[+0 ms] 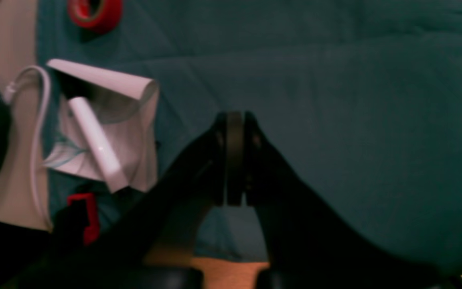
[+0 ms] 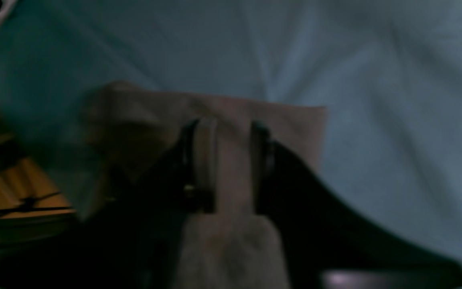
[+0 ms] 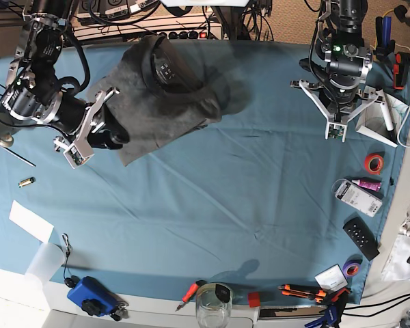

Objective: Fold the T-shirt properly
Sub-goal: 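Press and smooth the folded shirt with the right gripper, then release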

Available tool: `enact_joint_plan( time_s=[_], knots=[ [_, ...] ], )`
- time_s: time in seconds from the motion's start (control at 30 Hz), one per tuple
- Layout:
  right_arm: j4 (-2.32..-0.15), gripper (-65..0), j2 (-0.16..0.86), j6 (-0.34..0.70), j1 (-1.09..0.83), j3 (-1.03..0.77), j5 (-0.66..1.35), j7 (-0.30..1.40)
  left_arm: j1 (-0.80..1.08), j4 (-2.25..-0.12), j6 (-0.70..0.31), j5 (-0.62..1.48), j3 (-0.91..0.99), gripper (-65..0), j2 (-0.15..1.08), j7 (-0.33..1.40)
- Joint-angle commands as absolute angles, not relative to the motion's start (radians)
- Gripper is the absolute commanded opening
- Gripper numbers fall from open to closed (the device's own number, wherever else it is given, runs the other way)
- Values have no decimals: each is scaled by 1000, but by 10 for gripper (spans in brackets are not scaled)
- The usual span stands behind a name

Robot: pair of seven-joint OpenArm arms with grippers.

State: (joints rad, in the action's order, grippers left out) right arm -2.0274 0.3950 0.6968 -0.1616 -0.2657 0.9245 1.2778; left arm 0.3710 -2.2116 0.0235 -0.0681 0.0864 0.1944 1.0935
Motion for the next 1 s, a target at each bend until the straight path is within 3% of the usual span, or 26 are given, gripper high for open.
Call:
enact_joint_plan(
  time_s=[0.0,0.07,0.27,0.43,0.83,0.97],
  knots=[
    [-2037,-600,408,696,-156,-272,936,1259,368,-2230,24,-66,89,-650,199,1073],
    [-2032,-649,408,695,-168,-272,945,1266,368,-2230,14,-56,89,-650,196,1073],
    [-2001,-650,408,695,-208,-239,982,1320,368,-2230,-55,44,89,-650,197,1073],
    [-1837,-650,408,656,-201,-191,976,1338,368,-2230,-55,65,89,-650,197,1076],
    [-1505,-650,407,643,-9,-189,952,1312,360,-2231,-55,65,89,-650,197,1076],
    [-1482,-650,408,633,15,-189,1064,1395,360,-2231,-81,65,89,-650,197,1077]
  ],
)
